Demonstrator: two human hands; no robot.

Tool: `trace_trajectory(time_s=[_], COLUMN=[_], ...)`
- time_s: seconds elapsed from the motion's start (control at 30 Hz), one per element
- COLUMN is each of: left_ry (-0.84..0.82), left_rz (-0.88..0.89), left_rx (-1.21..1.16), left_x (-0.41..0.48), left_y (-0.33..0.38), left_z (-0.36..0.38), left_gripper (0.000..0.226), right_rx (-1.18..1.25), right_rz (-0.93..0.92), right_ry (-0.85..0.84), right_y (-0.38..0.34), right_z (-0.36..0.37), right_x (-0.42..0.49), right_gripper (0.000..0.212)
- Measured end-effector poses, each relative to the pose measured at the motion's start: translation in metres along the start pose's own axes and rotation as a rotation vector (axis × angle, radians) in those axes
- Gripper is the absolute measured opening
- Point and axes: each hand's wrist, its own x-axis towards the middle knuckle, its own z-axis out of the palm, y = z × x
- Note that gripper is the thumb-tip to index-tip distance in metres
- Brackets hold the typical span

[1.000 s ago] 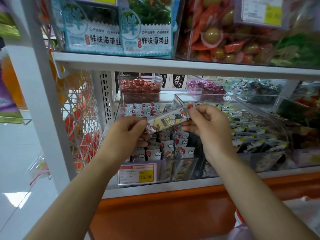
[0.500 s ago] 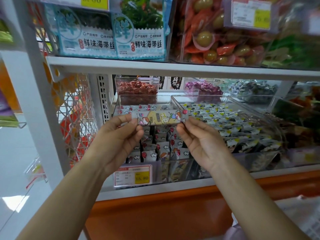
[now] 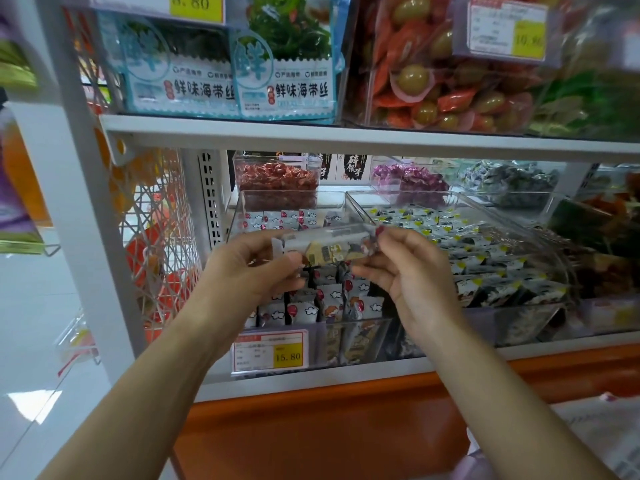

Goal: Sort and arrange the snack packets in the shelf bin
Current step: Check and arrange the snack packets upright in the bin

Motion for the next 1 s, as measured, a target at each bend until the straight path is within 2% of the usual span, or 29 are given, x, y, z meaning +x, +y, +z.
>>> trace_trajectory(time_s=[0.03, 0.17, 0.3, 0.4, 0.57, 0.73, 0.9, 1.0], left_ry=[0.011, -0.012, -0.028, 0.011, -0.015, 0.053, 0.141, 0.174], left_rz=[0.031, 0.079, 0.043, 0.053, 0.066, 0.03, 0.011, 0.003], left_rx=[0.053, 0.234, 0.211, 0.193, 0.236, 0.217, 0.174, 0.185], left_x=[-0.001, -0.003, -0.004, -0.004, -0.004, -0.002, -0.002, 0.0], left_y=[0.0, 0.002, 0.002, 0.002, 0.002, -0.001, 0.002, -0.001], left_z=[0.0, 0.002, 0.004, 0.004, 0.009, 0.012, 0.012, 0.011], left_gripper=[0.01, 0.038, 0.03, 0.017, 0.018, 0.002, 0.021, 0.024], right_rx=[-0.073, -0.379, -0.434, -0.457, -0.575, -0.635, -0.61, -0.63], right_rz=[-0.039, -0.174, -0.169, -0.176, -0.308, -0.393, -0.424, -0.414], right_ry=[-0.023, -0.109, -0.147, -0.134, -0.093, -0.14, -0.198, -0.194], right_y=[0.0, 0.002, 0.005, 0.004, 0.004, 0.005, 0.009, 0.01], right_z=[-0.001, 0.001, 0.001, 0.001, 0.0, 0.002, 0.005, 0.006], right_x=[-0.001, -0.005, -0.001, -0.002, -0.001, -0.004, -0.005, -0.006], right_gripper=[0.012, 0.012, 0.019, 0.014, 0.021, 0.032, 0.034, 0.027])
